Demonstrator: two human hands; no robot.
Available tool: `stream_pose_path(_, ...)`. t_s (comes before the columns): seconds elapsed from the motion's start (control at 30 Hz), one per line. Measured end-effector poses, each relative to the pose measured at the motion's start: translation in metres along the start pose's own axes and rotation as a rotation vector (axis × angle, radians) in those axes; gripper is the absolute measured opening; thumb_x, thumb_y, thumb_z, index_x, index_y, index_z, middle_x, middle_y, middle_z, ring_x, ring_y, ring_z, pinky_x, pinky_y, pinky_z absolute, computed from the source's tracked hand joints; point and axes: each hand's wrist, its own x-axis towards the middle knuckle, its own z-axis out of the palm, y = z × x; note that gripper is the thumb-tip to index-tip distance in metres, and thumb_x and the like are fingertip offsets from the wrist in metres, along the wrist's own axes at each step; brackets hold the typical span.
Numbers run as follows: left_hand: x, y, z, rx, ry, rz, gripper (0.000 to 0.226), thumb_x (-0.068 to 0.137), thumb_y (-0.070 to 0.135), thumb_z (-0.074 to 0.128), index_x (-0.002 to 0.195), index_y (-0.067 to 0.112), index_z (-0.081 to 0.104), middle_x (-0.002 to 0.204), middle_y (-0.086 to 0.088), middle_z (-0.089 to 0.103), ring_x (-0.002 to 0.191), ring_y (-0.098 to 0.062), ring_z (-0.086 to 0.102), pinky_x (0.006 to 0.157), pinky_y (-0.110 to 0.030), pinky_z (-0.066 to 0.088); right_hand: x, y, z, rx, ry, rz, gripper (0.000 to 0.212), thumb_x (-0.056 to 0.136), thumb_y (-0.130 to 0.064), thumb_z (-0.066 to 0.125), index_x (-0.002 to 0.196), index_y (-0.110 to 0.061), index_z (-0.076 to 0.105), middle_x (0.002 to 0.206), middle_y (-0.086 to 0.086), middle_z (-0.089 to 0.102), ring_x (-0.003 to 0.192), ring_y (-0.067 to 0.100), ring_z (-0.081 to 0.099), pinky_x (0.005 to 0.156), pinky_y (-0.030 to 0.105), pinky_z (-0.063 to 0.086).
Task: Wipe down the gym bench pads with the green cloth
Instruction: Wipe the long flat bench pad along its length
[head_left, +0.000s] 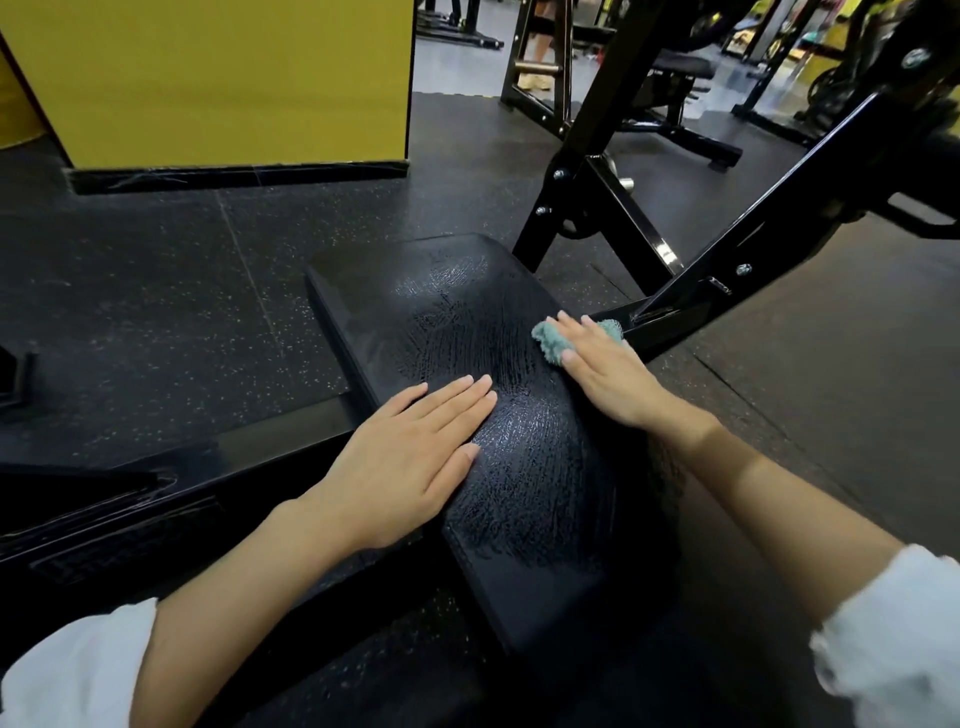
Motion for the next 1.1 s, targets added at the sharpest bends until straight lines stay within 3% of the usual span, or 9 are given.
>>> stream_pose_path(0.23,0.0,-0.002,0.001,-0.014,0.012,0.01,0.066,0.102,0.047,0.001,0.152,0.019,0.033,0.159,0.005,0.027,0.146,-0.01,0.023,0.116,-0.031,0.012,-0.045,-0.015,0.007,0.026,-0.012,-0.008,0.048,0.105,-0.034,0.024,0.152,-0.036,0.011,0.16,-0.017,0.005,0.148,0.007,-0.003,0.119,0.048,-0.002)
stream_pose_path(0.4,0.0,-0.002,0.003,-0.017,0.022,-0.001,0.064,0.101,0.047,0.002,0.152,0.021,0.031,0.159,0.007,0.025,0.147,-0.008,0.02,0.117,-0.03,0.01,-0.126,-0.03,0.024,-0.073,-0.066,-0.098,0.058,0.087,-0.053,0.001,0.144,-0.048,-0.003,0.151,-0.032,-0.015,0.141,-0.007,-0.017,0.119,0.037,-0.006)
stream_pose_path(0.53,0.0,-0.001,0.003,-0.013,0.021,-0.008,0.059,0.101,0.044,0.011,0.152,0.021,0.03,0.159,0.008,0.023,0.147,-0.007,0.019,0.117,-0.031,0.009,-0.172,-0.038,0.033,-0.017,-0.032,-0.176,0.051,0.099,-0.049,0.013,0.15,-0.048,0.009,0.157,-0.031,0.001,0.146,-0.004,-0.006,0.118,0.028,-0.008)
stream_pose_path(0.7,0.001,0.0,0.003,-0.004,0.016,-0.003,0.059,0.1,0.042,0.014,0.151,0.019,0.033,0.159,0.006,0.026,0.147,-0.009,0.021,0.116,-0.032,0.011,-0.129,-0.03,0.028,-0.02,-0.03,-0.116,0.053,0.089,-0.052,0.004,0.143,-0.052,0.006,0.152,-0.035,-0.004,0.141,-0.012,-0.012,0.119,0.032,-0.005)
stream_pose_path(0.83,0.0,-0.001,0.003,-0.002,0.018,-0.006,0.06,0.1,0.043,0.013,0.152,0.019,0.031,0.159,0.006,0.024,0.147,-0.008,0.019,0.117,-0.031,0.008,-0.075,-0.015,0.019,0.046,-0.003,-0.037,0.044,0.1,-0.046,0.016,0.143,-0.049,0.009,0.15,-0.032,0.001,0.141,-0.007,-0.007,0.119,0.042,-0.002)
stream_pose_path(0.97,0.001,-0.001,0.003,0.002,0.022,-0.007,0.061,0.099,0.043,0.012,0.152,0.019,0.031,0.159,0.007,0.023,0.147,-0.008,0.019,0.117,-0.031,0.008,-0.045,-0.011,0.012,0.031,0.009,0.049,0.048,0.105,-0.033,0.026,0.151,-0.039,0.015,0.16,-0.017,0.009,0.148,0.006,0.0,0.12,0.048,-0.001)
stream_pose_path(1.1,0.001,-0.001,0.002,0.019,0.024,-0.003,0.059,0.1,0.041,0.016,0.15,0.017,0.035,0.157,0.004,0.029,0.145,-0.011,0.026,0.115,-0.031,0.011,-0.067,-0.007,0.015,0.069,0.007,0.061,0.046,0.105,-0.036,0.022,0.149,-0.042,0.013,0.156,-0.025,0.005,0.145,0.0,-0.003,0.118,0.044,-0.005)
